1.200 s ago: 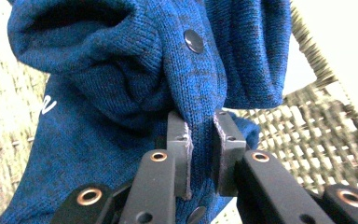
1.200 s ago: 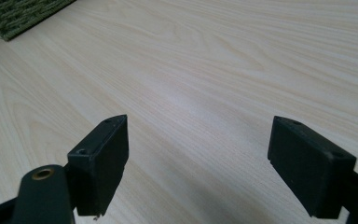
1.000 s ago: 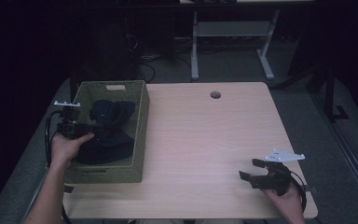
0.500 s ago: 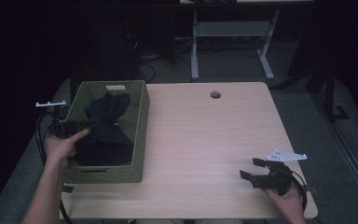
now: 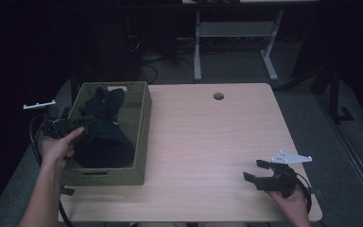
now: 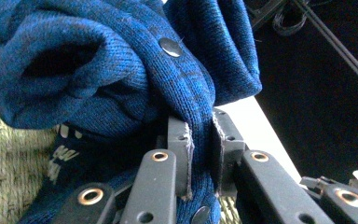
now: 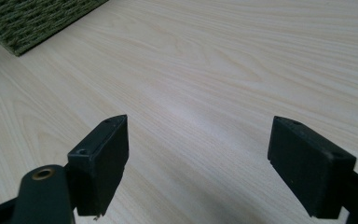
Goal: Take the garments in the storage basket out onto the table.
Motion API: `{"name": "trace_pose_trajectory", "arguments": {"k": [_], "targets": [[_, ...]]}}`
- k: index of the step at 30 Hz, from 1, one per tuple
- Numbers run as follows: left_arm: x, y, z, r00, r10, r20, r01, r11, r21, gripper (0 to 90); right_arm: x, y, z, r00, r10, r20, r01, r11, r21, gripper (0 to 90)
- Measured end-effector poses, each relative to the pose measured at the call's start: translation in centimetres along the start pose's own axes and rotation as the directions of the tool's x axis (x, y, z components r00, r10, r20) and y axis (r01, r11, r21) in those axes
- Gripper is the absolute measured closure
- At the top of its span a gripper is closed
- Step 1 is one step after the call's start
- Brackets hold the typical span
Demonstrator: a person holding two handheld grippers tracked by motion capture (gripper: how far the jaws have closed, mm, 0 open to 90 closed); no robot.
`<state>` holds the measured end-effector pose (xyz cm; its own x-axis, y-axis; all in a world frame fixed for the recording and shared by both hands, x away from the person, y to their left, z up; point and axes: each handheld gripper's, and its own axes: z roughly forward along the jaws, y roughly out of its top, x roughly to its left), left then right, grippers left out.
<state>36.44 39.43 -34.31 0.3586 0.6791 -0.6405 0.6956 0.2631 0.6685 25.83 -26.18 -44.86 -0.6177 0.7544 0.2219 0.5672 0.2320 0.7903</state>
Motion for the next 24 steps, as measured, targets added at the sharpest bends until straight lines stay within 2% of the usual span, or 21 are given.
{"name": "trace_pose_trajectory", "arguments": {"k": [2,4,10,17,20,24], "targets": [[-0.1,0.2,-0.3,1.0000,-0.006,0.007,0.006,0.9999,-0.013,80.5,0.0,0.0,-0.1,1.0000,0.002,0.000,-0.002,1.000,-0.004,20.1],[-0.2,0.3,-0.6,0.9994,-0.014,0.031,0.015,0.9994,-0.032,80.5,0.0,0.0,-0.1,1.0000,0.000,0.001,0.000,1.000,-0.005,20.1],[-0.8,1.0,-1.5,0.9984,-0.006,0.056,0.009,0.9984,-0.056,80.5,0.0,0.1,-0.2,1.0000,0.001,0.000,-0.001,1.000,-0.008,20.2],[-2.4,2.3,-2.6,0.9946,0.011,0.103,-0.001,0.9957,-0.093,80.6,0.1,0.2,-0.2,1.0000,-0.002,0.000,0.002,1.000,-0.014,20.1],[-2.9,2.6,-2.9,0.9940,0.020,0.107,-0.010,0.9952,-0.098,80.6,0.1,0.2,-0.3,1.0000,0.002,0.001,-0.002,1.000,-0.015,20.1],[-4.3,3.6,-3.6,0.9907,0.047,0.127,-0.031,0.9921,-0.122,80.6,0.1,0.2,-0.3,1.0000,0.000,0.002,0.000,1.000,-0.017,20.1]]}}
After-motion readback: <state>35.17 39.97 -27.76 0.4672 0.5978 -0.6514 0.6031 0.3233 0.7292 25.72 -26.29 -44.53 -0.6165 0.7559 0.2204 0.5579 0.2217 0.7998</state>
